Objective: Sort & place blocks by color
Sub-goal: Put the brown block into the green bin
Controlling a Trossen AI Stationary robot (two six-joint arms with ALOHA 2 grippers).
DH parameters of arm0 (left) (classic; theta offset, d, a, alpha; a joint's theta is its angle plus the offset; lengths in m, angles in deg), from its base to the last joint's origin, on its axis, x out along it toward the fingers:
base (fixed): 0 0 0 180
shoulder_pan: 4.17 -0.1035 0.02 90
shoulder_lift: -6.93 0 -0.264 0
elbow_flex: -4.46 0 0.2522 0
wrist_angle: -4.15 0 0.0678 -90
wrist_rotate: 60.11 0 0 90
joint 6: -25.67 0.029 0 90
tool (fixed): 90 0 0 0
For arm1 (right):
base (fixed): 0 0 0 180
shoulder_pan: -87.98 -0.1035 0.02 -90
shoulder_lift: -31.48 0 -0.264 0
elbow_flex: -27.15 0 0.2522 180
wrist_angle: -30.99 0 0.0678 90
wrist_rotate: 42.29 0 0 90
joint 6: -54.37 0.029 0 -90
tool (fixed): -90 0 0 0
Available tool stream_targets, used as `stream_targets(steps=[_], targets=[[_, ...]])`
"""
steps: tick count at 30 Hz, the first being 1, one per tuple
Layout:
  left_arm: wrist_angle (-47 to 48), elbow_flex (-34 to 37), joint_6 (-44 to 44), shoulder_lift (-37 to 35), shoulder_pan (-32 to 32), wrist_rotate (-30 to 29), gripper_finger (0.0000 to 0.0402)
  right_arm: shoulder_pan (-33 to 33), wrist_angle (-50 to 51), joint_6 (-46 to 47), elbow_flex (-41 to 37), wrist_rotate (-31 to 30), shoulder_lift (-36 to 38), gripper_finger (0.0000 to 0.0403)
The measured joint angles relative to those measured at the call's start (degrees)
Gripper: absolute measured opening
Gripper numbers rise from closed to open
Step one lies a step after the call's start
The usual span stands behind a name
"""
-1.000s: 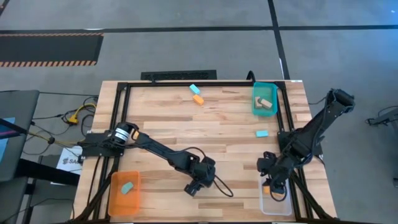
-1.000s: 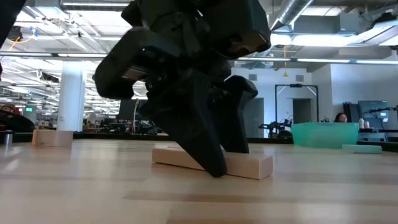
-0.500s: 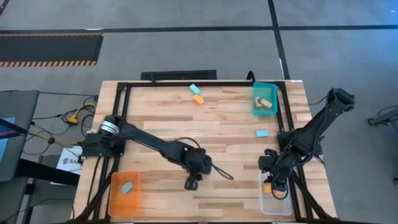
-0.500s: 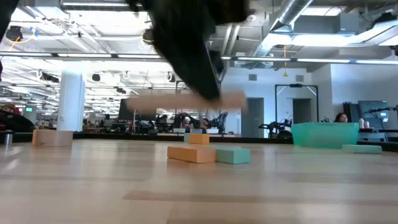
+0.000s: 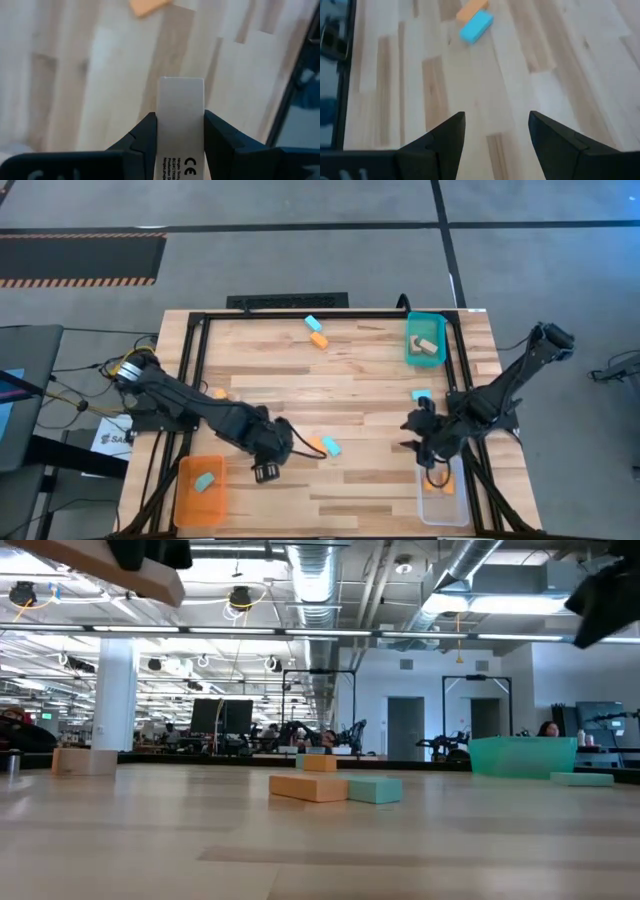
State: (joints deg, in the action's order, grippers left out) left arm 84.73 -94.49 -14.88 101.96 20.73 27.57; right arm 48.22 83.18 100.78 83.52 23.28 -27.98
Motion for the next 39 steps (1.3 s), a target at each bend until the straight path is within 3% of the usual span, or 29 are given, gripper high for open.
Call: stream_targets(steps=[5,10,15,19,22,25,28,31,36,39], targets=[[0.93,0.0,-1.57,-3.78,-1.76,-6.51,0.0096,4.26,-3.41,-1.6,0.0,0.07,0.0,0.024],[-2.31,0.0,4.44,-9.79,-7.31,-10.56,0.0096,8.47,-5.08,-5.72,0.14,0.14,0.31,0.0239],[-1.66,0.05,12.29,-17.39,-16.66,-13.34,0.0096,16.45,-5.56,-6.27,2.22,-3.33,0.33,0.0239],[-7.84,3.9,20.71,-22.67,-26.64,-11.19,0.0096,24.58,-12.46,-9.45,2.86,-2.58,0.26,0.0239],[-20.25,11.57,26.52,-25.81,-35.09,-2.06,0.0096,30.2,-22.36,-17.12,2.86,3.36,0.17,0.0239],[-37.66,21.96,26.59,-27.16,-43.6,15.09,0.0096,35.21,-32.5,-27.42,2.92,10.68,-0.62,0.0239],[-60.92,32.69,15.27,-25.26,-50.9,35.34,0.0096,39.89,-40.67,-36.81,2.89,15.0,-0.75,0.0239],[-82.42,40.06,-1.79,-19.58,-55.49,48.97,0.0096,44.63,-47.33,-44.22,2.97,20.53,-0.99,0.0239],[-106.03,41.82,-18.11,-7.27,-57.42,63.76,0.0096,52.75,-52.76,-43.21,4.17,31.9,-2.8,0.0239],[-116.2,38.74,-24.81,-0.87,-56.09,67.25,0.0096,55.86,-52.09,-42.0,6.42,38.21,-5.87,0.0239]])
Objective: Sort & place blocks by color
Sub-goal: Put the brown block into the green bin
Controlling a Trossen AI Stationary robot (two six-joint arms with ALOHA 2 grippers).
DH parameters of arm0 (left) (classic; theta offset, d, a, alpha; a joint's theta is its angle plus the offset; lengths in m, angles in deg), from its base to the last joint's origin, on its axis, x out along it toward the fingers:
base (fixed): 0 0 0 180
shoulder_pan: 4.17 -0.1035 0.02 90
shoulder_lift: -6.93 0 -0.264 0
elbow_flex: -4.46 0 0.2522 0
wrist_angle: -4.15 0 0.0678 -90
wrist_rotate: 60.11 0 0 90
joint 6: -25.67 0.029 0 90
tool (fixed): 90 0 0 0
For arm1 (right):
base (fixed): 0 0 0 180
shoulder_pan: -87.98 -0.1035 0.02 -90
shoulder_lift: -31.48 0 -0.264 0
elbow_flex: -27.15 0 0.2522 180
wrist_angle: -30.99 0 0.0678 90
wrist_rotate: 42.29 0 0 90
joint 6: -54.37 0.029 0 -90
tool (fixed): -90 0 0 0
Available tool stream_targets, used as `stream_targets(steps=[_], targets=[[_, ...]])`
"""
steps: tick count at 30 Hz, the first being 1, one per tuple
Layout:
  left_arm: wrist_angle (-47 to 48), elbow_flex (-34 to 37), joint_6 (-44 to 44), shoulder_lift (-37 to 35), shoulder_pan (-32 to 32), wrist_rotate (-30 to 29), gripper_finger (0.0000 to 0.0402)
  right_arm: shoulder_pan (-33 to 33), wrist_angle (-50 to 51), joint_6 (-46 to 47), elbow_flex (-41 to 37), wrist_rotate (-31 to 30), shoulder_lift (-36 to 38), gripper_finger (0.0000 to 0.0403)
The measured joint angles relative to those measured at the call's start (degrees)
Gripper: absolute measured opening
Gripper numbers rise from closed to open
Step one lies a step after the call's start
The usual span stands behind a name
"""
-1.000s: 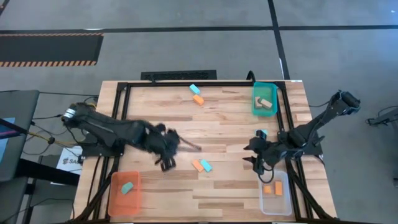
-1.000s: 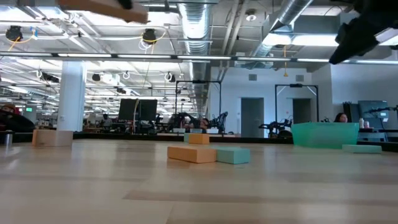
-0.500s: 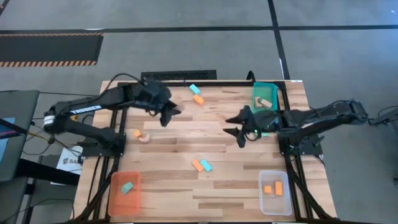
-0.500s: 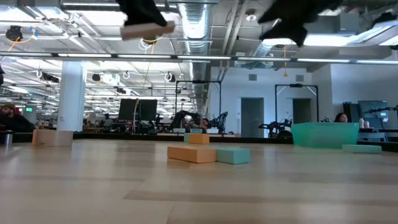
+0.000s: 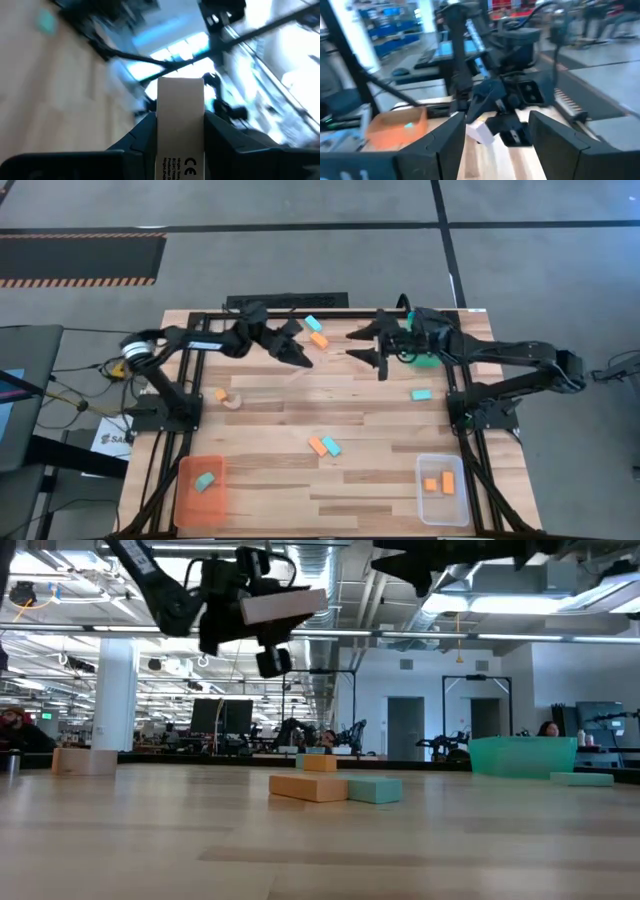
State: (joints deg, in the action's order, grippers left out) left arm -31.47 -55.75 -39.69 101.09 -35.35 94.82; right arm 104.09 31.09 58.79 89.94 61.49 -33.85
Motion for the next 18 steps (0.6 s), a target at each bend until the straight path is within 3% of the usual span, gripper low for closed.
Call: stream_targets(steps=[4,10,18], targets=[[-5.62,-5.35,-6.36,5.78,1.14,2.57,0.0096,2.29,1.94,-2.89,2.95,7.89,-3.93,0.0239],[-5.59,-11.95,-7.97,8.19,2.01,-0.5,0.0098,5.38,7.62,-8.62,7.54,17.9,-7.74,0.0239],[-1.21,-15.2,-7.77,8.2,3.09,-3.72,0.0099,7.01,11.67,-16.3,9.86,20.8,-9.06,0.0239]])
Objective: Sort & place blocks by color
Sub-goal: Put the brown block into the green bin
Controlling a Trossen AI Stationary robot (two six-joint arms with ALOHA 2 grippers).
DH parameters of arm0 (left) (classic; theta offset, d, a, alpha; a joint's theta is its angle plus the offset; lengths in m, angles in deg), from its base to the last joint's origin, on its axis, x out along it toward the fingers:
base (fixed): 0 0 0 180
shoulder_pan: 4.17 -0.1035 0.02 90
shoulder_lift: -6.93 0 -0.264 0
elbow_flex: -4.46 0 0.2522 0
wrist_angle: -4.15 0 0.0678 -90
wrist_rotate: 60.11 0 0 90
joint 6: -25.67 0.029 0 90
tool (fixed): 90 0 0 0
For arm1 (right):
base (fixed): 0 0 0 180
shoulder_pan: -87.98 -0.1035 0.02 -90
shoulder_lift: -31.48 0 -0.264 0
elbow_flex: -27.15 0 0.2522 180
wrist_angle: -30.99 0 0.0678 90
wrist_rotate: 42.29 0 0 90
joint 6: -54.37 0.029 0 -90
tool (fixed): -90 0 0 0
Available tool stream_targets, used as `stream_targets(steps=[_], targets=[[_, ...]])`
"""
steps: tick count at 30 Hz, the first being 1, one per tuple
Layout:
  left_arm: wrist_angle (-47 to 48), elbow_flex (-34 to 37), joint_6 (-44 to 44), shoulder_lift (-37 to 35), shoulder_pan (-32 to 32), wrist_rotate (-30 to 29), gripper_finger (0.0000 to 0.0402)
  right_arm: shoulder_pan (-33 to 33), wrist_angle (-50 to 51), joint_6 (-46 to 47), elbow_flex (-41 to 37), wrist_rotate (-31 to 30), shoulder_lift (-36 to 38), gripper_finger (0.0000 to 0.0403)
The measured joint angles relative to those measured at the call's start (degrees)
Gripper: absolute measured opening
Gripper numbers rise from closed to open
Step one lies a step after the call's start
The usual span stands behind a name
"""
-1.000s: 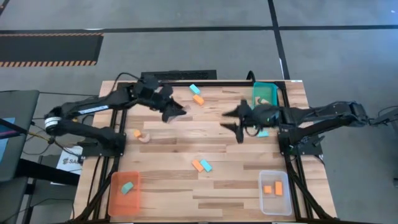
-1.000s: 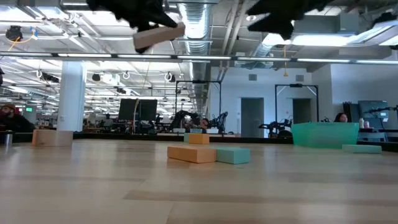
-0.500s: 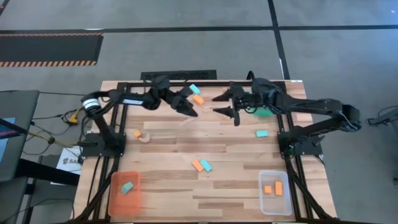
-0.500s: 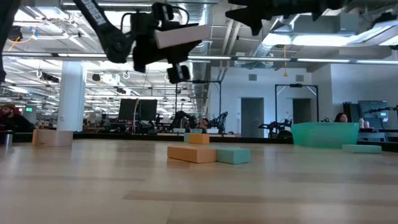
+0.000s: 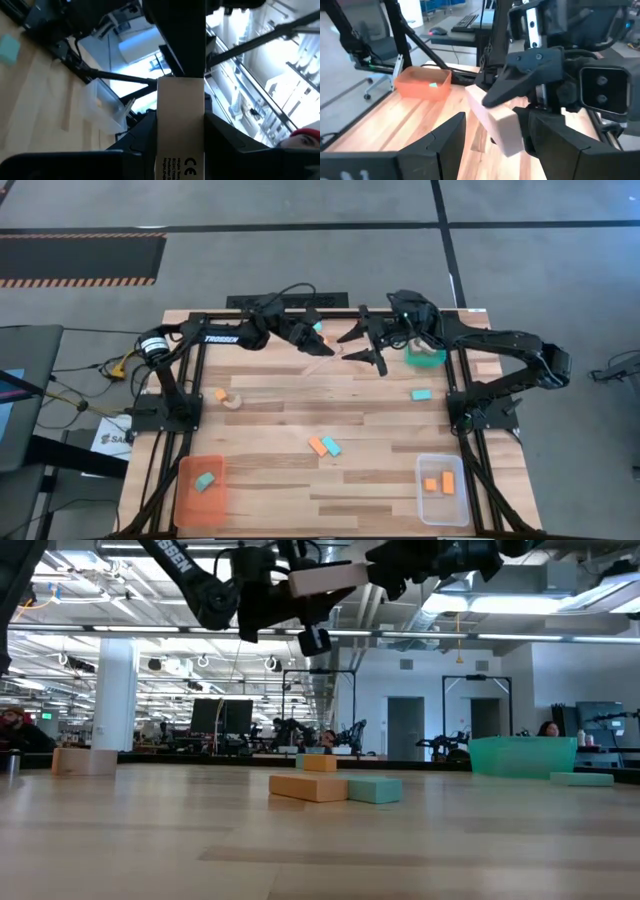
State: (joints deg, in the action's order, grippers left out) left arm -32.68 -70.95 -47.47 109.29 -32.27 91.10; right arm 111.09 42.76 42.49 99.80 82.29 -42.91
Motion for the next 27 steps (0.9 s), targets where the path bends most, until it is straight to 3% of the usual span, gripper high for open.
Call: stream_targets(steps=[13,20,27], targets=[[2.27,-0.04,0.31,0.0,2.6,-2.46,0.01,-0.14,2.77,-2.31,0.0,1.66,0.0,0.0226],[2.25,-0.04,-2.32,0.0,4.08,-6.46,0.01,-0.59,3.31,-3.84,-0.02,1.66,0.0,0.0165],[2.18,0.07,-2.53,0.0,5.14,-7.82,0.0117,-1.03,4.33,-5.67,-0.02,2.84,0.19,0.0076]])
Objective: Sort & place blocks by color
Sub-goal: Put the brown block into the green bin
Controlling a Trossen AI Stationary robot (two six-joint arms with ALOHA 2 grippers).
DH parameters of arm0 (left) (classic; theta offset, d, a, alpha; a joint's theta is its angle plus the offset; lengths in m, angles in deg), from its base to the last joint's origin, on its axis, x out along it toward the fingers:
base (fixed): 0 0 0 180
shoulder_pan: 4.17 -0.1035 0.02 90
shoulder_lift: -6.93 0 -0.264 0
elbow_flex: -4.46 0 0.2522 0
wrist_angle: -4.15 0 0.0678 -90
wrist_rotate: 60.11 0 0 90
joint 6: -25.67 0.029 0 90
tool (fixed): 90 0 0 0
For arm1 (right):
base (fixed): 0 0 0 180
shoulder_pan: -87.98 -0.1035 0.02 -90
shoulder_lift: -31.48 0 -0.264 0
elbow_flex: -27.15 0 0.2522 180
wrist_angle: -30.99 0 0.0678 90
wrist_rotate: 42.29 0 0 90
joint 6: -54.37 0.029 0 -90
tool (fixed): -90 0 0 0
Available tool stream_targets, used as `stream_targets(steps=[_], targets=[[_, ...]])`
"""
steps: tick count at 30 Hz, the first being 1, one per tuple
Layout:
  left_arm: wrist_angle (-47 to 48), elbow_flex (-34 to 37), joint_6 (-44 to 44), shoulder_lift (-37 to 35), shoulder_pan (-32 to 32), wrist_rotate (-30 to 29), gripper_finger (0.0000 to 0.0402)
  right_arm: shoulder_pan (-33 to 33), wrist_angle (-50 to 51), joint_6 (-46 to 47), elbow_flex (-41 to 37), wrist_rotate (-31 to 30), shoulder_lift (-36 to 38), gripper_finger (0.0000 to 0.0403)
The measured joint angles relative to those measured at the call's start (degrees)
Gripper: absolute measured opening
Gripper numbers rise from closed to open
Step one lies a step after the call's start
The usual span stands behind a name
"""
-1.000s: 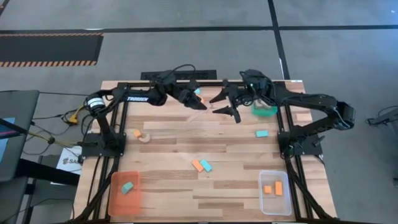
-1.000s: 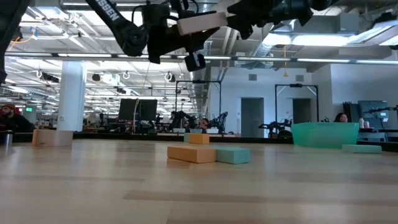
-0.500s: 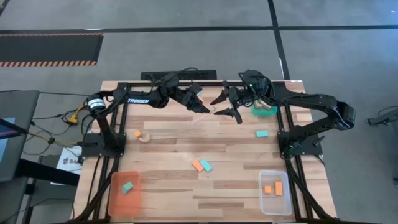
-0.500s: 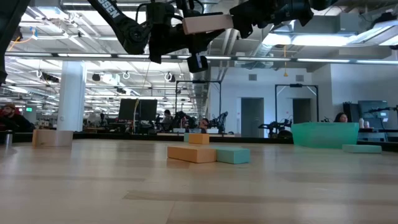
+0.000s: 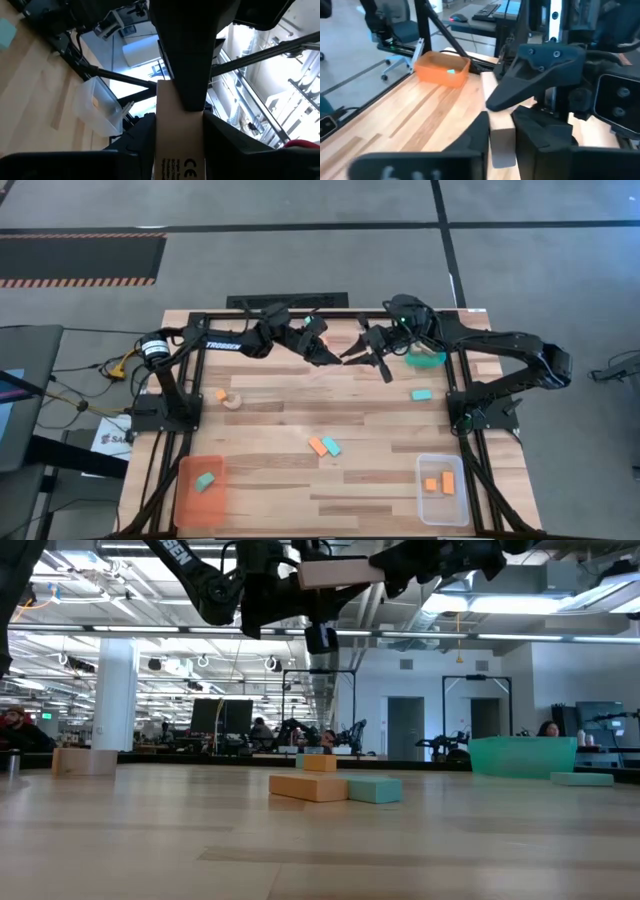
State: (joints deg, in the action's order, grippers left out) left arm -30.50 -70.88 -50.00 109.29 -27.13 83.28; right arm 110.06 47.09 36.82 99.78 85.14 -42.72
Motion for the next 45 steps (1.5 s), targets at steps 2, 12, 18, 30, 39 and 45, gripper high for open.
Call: stream_targets(steps=[2,12,18,30,39,45], targets=[[-0.9,0.02,0.13,0.0,0.15,-0.75,0.0137,0.3,0.58,0.21,0.0,0.99,0.05,0.0054],[5.43,-0.07,1.77,-0.83,-6.73,0.39,0.0212,5.84,15.8,3.16,-0.28,1.09,3.01,0.005],[12.99,-0.11,9.44,-4.03,-12.79,1.22,0.0194,11.52,32.92,3.97,-0.04,-13.06,8.54,0.0052],[53.12,-0.1,44.5,-14.67,-20.28,-22.74,0.0138,21.01,51.78,22.28,-0.04,-53.95,13.79,0.0051],[66.36,-0.04,57.86,-15.08,-19.78,-39.15,0.0112,21.59,57.66,38.91,-1.92,-62.53,13.11,0.0051],[64.43,-0.04,59.16,-15.08,-19.94,-38.64,0.0104,22.53,52.82,41.07,-3.95,-66.87,9.12,0.0052]])
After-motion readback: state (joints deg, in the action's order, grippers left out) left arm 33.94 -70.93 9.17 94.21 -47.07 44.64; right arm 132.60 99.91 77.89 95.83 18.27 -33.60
